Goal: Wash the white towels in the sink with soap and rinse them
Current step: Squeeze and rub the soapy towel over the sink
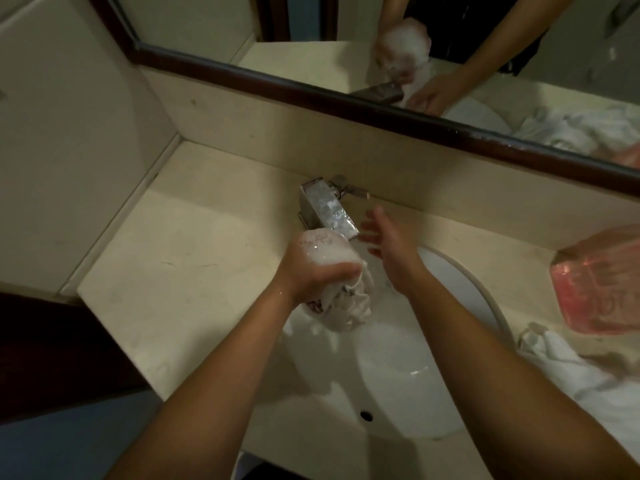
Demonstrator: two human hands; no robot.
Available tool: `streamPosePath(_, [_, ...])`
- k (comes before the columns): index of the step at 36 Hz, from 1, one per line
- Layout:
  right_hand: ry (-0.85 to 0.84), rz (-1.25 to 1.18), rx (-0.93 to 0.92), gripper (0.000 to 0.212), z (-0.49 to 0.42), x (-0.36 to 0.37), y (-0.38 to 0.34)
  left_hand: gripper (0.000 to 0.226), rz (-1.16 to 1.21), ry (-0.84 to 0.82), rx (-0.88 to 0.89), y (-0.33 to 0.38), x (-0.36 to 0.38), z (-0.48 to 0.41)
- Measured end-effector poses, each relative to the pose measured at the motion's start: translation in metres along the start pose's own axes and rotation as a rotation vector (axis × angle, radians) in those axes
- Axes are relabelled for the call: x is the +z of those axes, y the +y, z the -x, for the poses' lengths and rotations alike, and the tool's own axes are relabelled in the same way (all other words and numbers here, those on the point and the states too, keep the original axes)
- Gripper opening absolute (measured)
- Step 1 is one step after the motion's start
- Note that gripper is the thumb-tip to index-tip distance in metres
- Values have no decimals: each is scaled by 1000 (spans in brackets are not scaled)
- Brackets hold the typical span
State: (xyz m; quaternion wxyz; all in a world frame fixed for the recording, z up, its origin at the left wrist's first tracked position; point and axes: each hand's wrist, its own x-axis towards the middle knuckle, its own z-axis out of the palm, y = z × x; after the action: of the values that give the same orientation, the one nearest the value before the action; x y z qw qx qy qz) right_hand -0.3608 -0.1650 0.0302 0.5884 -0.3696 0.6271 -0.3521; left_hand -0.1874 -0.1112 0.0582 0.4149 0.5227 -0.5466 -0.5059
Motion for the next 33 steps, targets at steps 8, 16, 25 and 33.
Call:
streamPosePath(8, [-21,14,471,56,48,-30,98,45,76,38,-188,-52,29,17])
streamPosePath(16, [-25,-238,611,62,46,-31,126,40,231,59,-422,-89,59,-16])
streamPosePath(25, [126,-412,609,66,9,-42,135,39,395,155,-450,-93,79,-42])
streamPosePath(33, [107,-760,578,64,-12,-20,135,46,435,202,-400,-112,68,-53])
